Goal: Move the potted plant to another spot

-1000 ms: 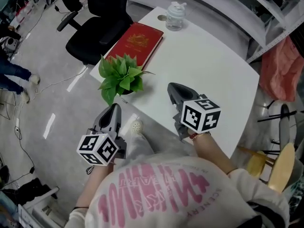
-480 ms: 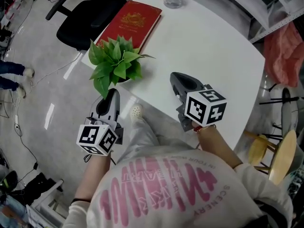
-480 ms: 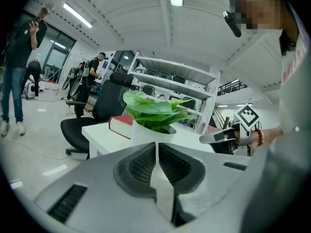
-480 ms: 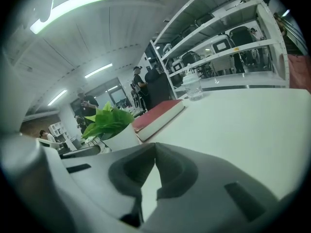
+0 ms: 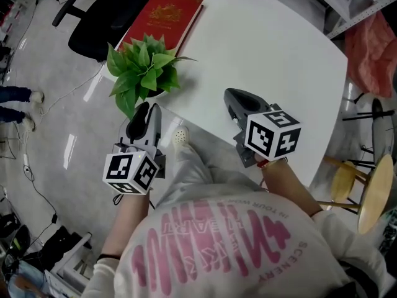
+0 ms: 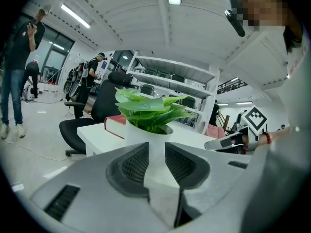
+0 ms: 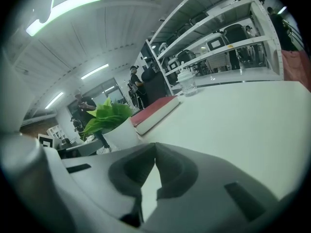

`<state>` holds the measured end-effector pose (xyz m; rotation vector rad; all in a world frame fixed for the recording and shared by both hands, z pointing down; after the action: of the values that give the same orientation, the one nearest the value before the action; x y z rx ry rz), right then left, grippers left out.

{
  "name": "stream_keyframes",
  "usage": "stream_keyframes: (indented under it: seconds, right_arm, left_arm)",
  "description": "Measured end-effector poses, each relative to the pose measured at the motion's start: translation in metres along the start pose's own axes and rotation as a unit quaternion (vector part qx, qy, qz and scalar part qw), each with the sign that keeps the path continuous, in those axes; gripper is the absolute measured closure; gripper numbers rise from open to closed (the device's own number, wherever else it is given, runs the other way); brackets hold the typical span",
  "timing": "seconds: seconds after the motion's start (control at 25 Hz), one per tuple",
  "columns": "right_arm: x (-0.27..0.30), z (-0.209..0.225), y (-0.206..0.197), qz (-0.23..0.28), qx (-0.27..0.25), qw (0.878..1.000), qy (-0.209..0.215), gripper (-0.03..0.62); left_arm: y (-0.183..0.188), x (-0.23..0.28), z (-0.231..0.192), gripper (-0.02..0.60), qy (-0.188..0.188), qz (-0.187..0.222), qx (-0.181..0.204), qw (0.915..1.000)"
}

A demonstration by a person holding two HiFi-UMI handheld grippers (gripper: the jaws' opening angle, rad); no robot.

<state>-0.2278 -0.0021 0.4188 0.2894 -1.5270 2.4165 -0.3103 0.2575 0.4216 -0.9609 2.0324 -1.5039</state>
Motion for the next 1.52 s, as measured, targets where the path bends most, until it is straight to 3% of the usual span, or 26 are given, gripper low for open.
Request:
stream_keyframes:
  seconds: [0.44, 0.48, 0.76, 1.04, 1.52]
  right_arm:
    - [-0.008, 0.009, -0.001, 0.009, 0.03, 0.999, -0.022, 0.588]
    - [-0.008, 0.009, -0.001, 0.009, 0.031, 0.999, -0.023, 0.588]
    - [-0.008, 0.013, 0.001, 0.011, 0.036, 0.999, -0.026, 0.588]
    - [-0.007, 0.016, 0.005, 0.013, 0.037, 0.999, -0.028, 0.588]
    - [-0.01, 0.02, 0.008, 0.013, 0.038, 0.999, -0.035, 0.588]
  left_arm:
    - [-0.001, 0.016, -0.005, 0.322, -0.001, -0.023, 0.008, 0.9997]
    - [-0.001, 0.017, -0.005, 0.279, 0.001, -0.023, 0.009, 0.9997]
    - [0.0, 0.029, -0.005, 0.157, -0.005, -0.031, 0.024, 0.9992]
    - [0.003, 0.04, -0.004, 0.1, -0.012, -0.039, 0.064, 0.9971]
    - [0.006, 0.059, -0.012, 0.095, -0.009, -0.047, 0.084, 0.9953]
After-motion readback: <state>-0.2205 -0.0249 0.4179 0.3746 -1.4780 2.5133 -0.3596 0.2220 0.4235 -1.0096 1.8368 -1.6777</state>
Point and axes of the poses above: the fingertips, and each gripper's own axes: x forward along the fingers, z to its right, y out of its top, the point moved 9 cm from there along -x, backward along the fingers, and after that the axes turned 14 degrees about z, right-handed, at the moved point
